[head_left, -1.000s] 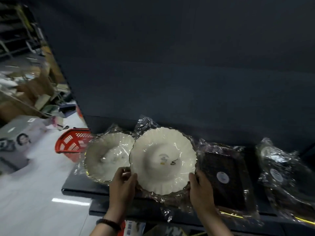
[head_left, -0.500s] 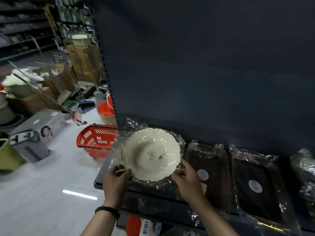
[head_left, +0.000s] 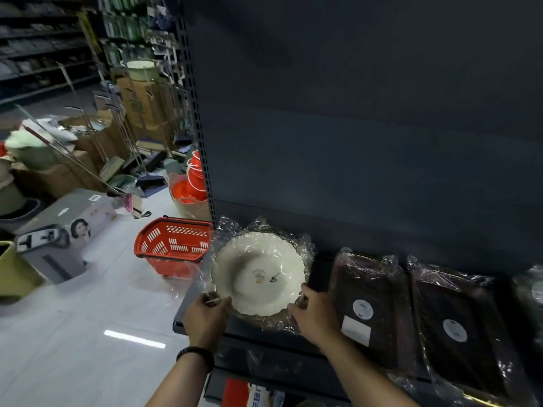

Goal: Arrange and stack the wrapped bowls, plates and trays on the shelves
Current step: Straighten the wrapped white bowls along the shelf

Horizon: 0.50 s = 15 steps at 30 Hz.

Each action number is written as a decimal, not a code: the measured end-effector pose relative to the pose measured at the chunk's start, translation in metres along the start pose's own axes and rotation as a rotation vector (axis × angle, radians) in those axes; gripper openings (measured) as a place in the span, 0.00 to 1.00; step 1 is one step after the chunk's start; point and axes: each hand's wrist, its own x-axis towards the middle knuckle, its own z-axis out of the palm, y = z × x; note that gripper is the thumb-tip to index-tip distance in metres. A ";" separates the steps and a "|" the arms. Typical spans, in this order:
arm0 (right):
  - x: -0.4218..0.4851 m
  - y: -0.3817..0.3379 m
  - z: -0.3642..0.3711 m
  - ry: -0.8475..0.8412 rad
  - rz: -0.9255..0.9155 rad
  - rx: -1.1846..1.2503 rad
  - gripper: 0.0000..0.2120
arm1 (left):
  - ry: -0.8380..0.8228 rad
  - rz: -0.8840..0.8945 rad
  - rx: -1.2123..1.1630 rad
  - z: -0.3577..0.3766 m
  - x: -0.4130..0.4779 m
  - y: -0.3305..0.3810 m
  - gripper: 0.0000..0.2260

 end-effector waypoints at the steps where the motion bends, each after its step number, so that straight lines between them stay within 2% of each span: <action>1: 0.004 0.002 0.002 0.001 -0.003 -0.015 0.37 | -0.007 -0.002 -0.014 0.003 0.010 -0.010 0.12; 4: 0.004 -0.002 0.002 -0.006 -0.002 -0.054 0.37 | 0.009 0.032 0.000 0.002 0.002 -0.001 0.11; 8: 0.002 -0.008 -0.005 -0.095 -0.007 -0.064 0.42 | 0.031 0.067 0.058 -0.003 -0.012 0.015 0.11; 13: -0.001 -0.017 -0.015 -0.151 -0.006 -0.119 0.30 | 0.041 0.048 0.039 0.002 -0.003 0.011 0.10; 15: -0.001 -0.018 -0.021 -0.226 0.011 -0.060 0.30 | 0.102 0.091 0.093 0.008 -0.010 0.016 0.11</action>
